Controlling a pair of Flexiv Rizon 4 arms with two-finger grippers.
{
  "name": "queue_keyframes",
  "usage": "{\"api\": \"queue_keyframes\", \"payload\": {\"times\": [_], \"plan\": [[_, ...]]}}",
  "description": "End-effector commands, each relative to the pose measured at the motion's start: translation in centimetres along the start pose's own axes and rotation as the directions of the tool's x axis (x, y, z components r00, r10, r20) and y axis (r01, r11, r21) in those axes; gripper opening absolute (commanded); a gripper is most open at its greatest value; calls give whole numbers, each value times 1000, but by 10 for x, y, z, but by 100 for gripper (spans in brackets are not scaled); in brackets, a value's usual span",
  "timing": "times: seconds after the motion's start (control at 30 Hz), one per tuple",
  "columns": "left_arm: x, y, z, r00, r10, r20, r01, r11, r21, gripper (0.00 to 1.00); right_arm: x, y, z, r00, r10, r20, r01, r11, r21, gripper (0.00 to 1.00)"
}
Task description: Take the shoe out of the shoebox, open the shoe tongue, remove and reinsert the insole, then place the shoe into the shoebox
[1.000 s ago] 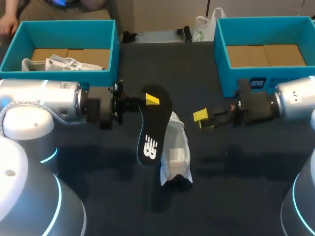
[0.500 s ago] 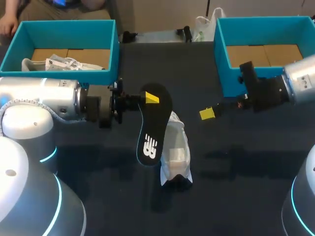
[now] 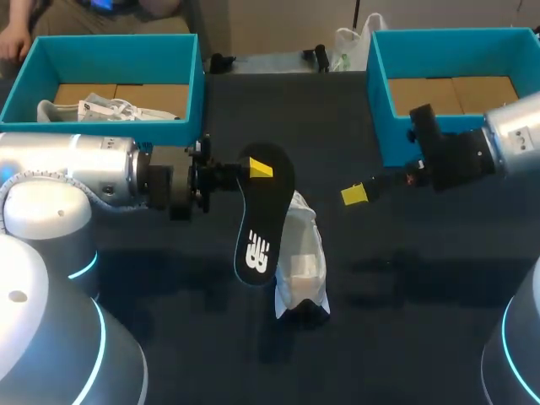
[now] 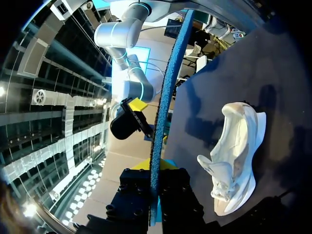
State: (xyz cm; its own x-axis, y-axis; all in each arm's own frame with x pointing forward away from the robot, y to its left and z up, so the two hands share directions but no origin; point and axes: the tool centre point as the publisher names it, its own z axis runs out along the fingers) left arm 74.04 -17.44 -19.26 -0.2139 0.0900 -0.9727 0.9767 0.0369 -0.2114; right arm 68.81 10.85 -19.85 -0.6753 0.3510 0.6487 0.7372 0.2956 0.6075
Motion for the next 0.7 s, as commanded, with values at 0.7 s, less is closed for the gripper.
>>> {"api": "queue_keyframes", "payload": {"times": [0.7], "plan": [[-1, 0, 0, 1000, 0, -3, 0, 1000, 1, 0, 3, 23, 1, 829, -557, 48, 548, 827, 124, 100]]}}
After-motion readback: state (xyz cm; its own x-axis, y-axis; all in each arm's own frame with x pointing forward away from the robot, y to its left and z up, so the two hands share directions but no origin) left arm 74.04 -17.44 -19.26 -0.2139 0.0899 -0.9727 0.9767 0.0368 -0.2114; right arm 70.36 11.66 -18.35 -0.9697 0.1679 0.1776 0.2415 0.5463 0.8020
